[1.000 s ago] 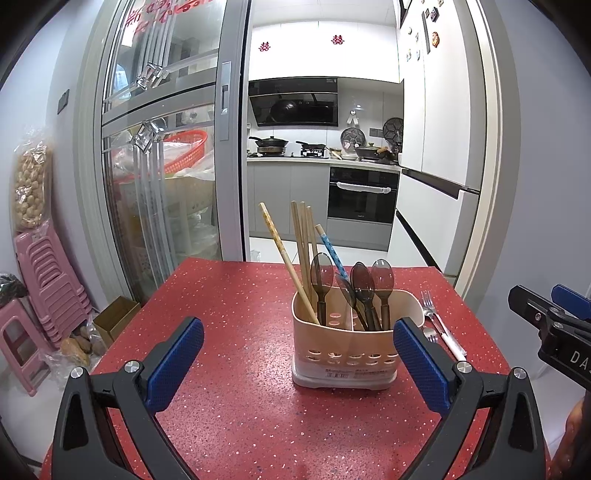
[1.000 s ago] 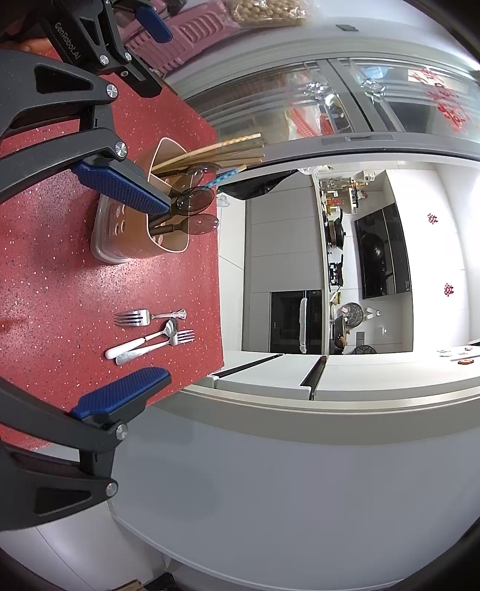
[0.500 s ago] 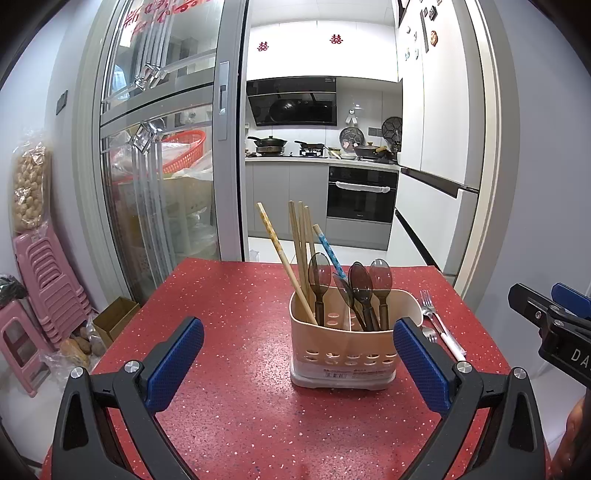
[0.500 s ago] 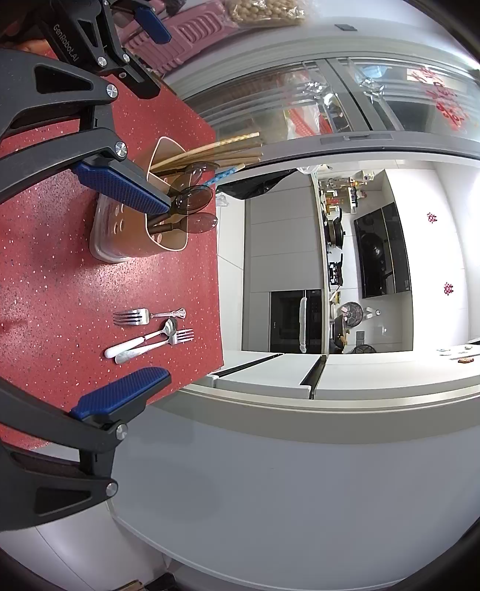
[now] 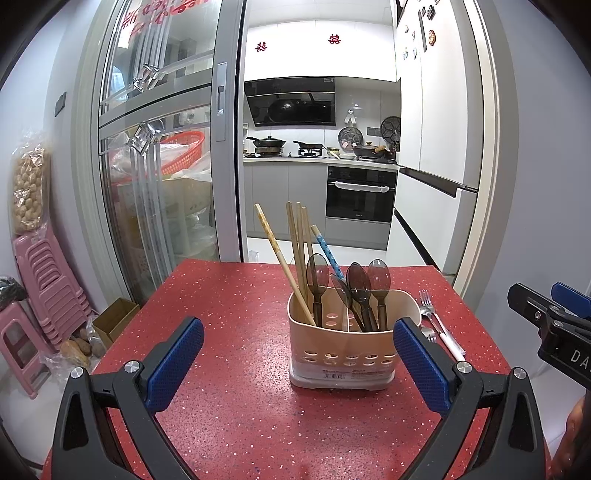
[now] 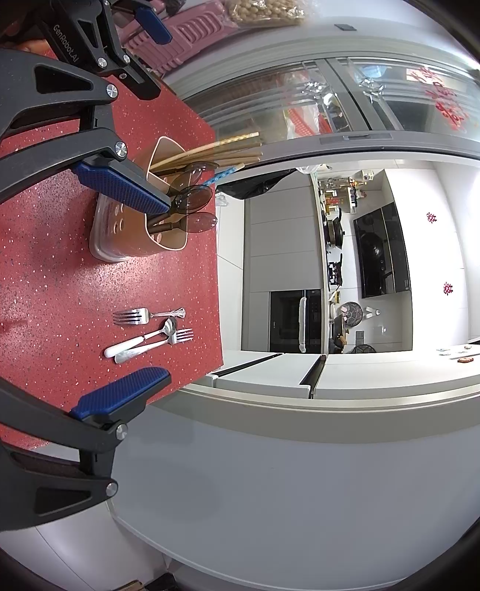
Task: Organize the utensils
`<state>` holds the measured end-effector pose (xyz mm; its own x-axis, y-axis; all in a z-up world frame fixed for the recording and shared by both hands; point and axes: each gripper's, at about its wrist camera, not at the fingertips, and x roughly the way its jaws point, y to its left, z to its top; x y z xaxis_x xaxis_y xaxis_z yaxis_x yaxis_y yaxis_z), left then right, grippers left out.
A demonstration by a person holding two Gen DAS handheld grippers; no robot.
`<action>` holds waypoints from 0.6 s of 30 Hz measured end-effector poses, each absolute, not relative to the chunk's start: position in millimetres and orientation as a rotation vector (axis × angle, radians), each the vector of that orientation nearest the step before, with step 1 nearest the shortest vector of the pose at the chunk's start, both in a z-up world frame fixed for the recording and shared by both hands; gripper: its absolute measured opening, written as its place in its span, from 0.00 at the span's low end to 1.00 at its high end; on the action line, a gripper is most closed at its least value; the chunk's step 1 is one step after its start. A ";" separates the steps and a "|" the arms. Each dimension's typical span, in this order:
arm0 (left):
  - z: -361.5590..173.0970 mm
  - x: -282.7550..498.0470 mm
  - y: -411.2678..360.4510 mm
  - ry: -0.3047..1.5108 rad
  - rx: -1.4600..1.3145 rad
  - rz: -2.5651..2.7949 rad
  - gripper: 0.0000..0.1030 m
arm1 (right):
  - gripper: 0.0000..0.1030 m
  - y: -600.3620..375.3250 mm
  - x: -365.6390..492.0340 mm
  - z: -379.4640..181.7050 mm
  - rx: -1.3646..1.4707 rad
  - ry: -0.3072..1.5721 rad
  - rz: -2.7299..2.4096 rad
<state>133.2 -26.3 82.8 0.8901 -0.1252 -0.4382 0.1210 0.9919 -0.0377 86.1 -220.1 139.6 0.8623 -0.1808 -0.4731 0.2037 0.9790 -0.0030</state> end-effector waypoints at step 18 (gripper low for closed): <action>83.0 133.7 -27.1 0.459 -0.011 -0.129 1.00 | 0.85 -220.6 85.1 140.2 0.048 0.490 -0.204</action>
